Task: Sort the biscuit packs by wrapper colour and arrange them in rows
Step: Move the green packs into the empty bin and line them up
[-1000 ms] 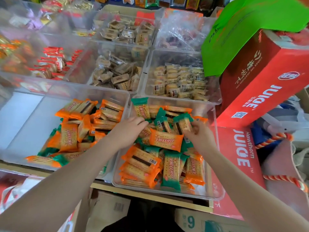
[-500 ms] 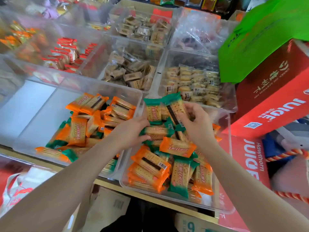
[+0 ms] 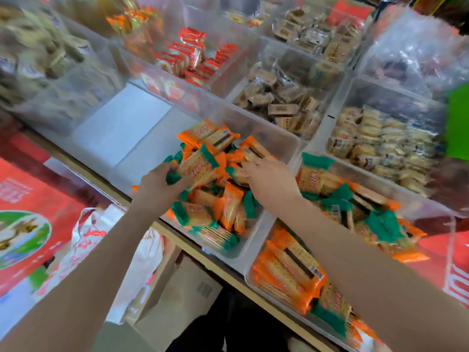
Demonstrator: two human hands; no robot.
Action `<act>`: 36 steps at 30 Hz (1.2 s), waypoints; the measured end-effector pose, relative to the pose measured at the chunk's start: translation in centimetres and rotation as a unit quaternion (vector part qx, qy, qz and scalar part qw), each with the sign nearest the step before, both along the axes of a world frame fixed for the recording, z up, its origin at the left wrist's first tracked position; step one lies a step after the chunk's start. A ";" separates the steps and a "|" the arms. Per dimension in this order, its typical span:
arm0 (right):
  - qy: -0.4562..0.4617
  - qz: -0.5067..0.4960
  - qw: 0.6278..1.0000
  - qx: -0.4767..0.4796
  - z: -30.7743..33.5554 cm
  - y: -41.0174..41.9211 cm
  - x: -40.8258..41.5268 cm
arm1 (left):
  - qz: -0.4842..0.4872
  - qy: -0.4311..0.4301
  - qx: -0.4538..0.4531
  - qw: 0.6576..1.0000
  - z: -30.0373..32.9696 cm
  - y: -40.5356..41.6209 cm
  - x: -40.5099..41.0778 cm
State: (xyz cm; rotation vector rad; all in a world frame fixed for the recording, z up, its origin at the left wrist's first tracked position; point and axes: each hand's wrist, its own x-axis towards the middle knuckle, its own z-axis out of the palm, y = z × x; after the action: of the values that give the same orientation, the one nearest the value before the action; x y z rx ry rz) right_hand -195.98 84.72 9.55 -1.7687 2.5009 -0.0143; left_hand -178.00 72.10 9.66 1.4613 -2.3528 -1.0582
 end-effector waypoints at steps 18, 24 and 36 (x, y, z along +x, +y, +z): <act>-0.212 0.068 0.968 0.116 -1.4 -2.6 2.2 | -0.190 -0.240 -0.101 0.947 -2.0 -4.3 0.0; -0.173 -0.075 0.982 -0.033 -2.6 -4.2 -1.5 | -0.163 -0.098 -0.108 0.976 -2.3 -5.7 -3.5; -0.138 -0.036 0.984 0.107 -4.7 -5.8 -3.9 | -0.400 -0.164 -0.145 0.890 -4.2 -5.0 -7.7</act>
State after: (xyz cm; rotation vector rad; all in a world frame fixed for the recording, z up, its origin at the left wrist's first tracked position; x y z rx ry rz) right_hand -199.84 78.91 4.89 -1.4803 2.2734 0.0058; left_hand -185.74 67.07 5.45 0.5680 -3.2948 -0.5342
